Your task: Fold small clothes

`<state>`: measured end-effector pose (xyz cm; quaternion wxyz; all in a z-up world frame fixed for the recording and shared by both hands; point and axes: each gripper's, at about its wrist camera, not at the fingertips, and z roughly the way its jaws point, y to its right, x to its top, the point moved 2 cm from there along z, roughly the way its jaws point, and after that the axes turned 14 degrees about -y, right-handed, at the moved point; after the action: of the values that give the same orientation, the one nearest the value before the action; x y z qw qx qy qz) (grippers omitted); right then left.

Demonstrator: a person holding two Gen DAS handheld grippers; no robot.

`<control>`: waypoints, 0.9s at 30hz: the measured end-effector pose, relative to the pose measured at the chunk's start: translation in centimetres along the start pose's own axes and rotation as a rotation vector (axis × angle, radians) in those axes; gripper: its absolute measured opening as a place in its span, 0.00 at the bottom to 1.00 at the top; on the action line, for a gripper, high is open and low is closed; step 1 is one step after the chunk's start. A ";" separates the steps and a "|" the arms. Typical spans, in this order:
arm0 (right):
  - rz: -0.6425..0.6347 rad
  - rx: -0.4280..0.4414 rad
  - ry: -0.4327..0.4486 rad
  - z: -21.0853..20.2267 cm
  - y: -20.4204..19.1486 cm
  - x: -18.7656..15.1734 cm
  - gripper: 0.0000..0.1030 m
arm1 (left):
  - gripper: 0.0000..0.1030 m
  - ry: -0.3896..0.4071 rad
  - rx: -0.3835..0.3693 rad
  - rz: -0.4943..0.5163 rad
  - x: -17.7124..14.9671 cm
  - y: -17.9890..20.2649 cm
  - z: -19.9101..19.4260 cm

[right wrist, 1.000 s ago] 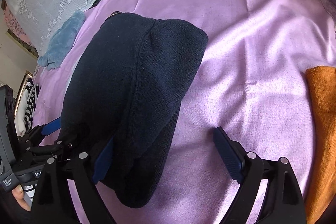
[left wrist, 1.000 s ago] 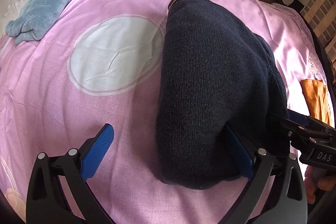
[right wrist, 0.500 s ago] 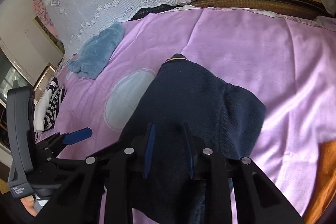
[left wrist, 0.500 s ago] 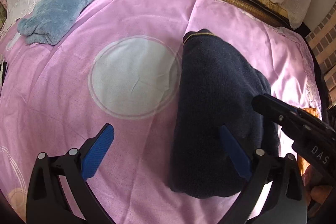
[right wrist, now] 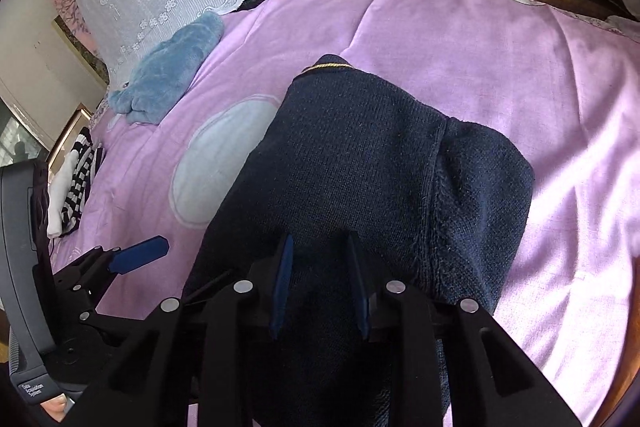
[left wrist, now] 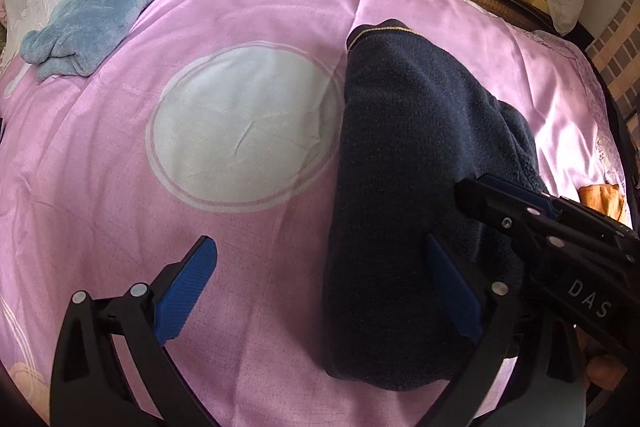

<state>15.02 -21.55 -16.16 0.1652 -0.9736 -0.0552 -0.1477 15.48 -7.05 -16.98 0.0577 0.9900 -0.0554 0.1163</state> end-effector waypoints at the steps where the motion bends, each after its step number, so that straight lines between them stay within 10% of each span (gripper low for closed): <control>1: 0.001 -0.002 0.002 0.0 0.0 0.0 0.26 | 0.96 0.003 0.005 0.000 0.0 0.1 0.0; 27: 0.049 0.032 0.015 -2.5 0.7 3.4 0.35 | 0.95 -0.025 -0.078 -0.026 2.6 -0.5 -2.1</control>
<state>17.73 -22.87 -13.09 0.1846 -0.9708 -0.0326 -0.1498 17.58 -6.55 -14.37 0.0971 0.9890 -0.0476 0.1007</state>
